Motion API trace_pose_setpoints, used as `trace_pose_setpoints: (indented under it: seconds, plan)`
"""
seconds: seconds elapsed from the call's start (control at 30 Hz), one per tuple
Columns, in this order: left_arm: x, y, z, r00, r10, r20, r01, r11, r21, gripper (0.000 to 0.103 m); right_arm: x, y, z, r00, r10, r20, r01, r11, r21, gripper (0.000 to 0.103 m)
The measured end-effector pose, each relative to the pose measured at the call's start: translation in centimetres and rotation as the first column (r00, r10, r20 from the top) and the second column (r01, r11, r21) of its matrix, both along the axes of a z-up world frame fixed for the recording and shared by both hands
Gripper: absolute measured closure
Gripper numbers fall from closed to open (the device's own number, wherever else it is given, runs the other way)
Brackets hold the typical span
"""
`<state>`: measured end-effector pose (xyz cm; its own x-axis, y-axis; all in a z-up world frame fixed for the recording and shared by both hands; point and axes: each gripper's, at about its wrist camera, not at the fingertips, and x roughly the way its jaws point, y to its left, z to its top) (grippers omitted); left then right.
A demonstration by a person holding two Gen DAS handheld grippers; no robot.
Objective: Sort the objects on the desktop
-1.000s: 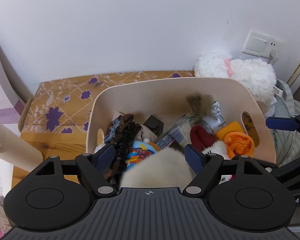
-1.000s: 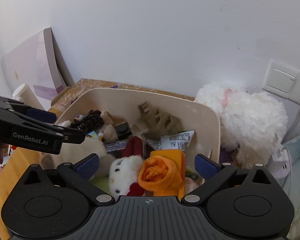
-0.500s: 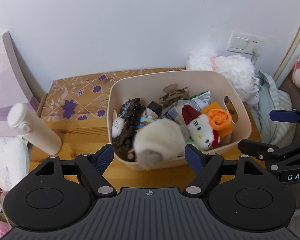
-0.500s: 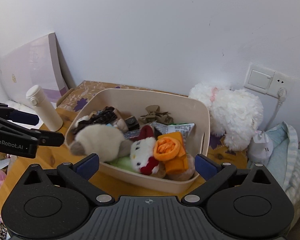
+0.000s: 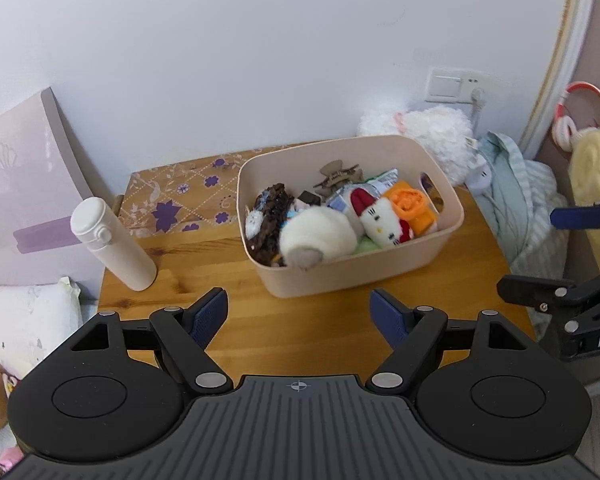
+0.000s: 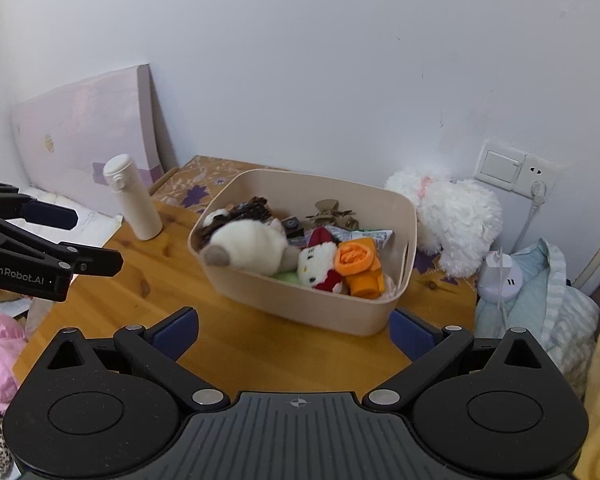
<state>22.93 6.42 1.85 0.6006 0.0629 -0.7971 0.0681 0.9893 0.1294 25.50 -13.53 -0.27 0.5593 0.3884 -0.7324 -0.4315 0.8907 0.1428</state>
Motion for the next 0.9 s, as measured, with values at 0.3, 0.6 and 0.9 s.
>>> trace_pose_setpoints:
  seconds: [0.3,0.6,0.9]
  plan:
    - [-5.9,-1.0,2.0,0.999,-0.035,0.025,0.034,0.998,0.046,0.024,-6.2,-0.5,2.5,1.000,-0.011,0.024,0.012,0.999,-0.038,0.000]
    - [-10.7,-2.0,3.1,0.995,-0.097,0.009,0.097,0.995,0.002,0.024,-11.0,-1.4,4.8,1.000,-0.004,0.009,0.004,1.000,0.009,0.000]
    - [-15.6,-2.4,3.9,0.991,-0.133,-0.006,0.133,0.991,-0.033,0.024,-15.3,-2.5,6.3,1.000,0.006,0.006,-0.006,1.000,0.009,0.000]
